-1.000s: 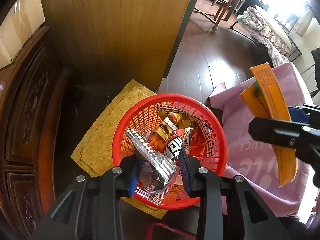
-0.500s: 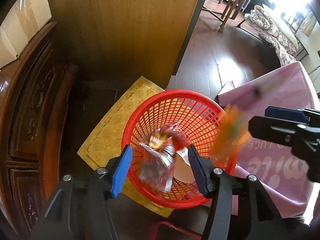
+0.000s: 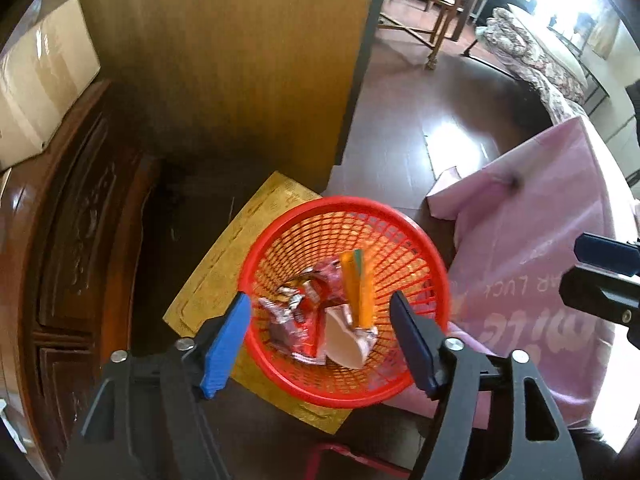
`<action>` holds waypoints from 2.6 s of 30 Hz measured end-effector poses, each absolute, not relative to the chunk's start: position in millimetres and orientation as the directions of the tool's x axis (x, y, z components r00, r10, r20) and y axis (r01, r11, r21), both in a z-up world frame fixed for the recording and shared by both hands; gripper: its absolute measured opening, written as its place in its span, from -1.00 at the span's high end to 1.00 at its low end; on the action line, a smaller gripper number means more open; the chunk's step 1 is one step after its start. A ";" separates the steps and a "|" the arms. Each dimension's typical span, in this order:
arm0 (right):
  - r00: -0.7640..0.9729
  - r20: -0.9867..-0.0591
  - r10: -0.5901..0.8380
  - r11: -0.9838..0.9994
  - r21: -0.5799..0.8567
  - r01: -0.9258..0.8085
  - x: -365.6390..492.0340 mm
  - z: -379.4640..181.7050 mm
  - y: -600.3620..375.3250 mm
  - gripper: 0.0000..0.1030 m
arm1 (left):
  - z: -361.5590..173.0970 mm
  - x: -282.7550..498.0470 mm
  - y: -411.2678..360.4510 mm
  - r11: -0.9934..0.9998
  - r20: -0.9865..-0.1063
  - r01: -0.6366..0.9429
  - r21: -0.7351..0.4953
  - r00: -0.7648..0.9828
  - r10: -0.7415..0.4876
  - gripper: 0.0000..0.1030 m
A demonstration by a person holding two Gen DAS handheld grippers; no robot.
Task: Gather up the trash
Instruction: 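Carry both items to the red basket and open both tools over it, then move both tools back over the table toward the mask and medicine box, then grasp the blue face mask with the right tool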
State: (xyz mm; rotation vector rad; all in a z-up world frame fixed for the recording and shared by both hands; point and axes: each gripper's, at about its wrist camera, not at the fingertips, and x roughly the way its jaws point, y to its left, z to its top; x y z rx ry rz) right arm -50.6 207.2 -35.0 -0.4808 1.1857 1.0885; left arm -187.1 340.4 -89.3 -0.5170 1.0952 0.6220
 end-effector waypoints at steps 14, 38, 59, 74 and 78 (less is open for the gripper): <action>0.197 -0.850 0.489 0.609 0.172 -0.774 15.9 5.4 73.8 -0.16 | -41.2 -117.1 263.8 0.830 -0.894 -0.552 -0.079 0.408 0.186 -0.69; 0.455 -0.778 0.432 0.837 0.158 -0.524 121.3 9.4 -131.7 -0.33 | -18.0 40.4 106.6 0.951 -0.878 -0.290 -0.109 0.477 0.045 -0.77; 0.492 -0.835 0.246 0.840 -0.070 -0.538 187.0 -45.1 -161.4 -0.73 | -25.8 108.7 60.5 0.976 -0.888 -0.200 -0.085 0.459 0.017 -0.77; 0.474 -0.817 0.328 0.826 0.004 -0.564 179.7 -42.1 -165.0 0.62 | -19.7 133.6 44.2 0.975 -0.888 -0.171 -0.139 0.457 -0.047 -0.77; 0.463 -0.813 0.354 0.835 0.052 -0.547 157.5 -33.8 -178.3 0.65 | -16.4 144.7 38.9 0.970 -0.890 -0.179 -0.163 0.451 -0.066 -0.78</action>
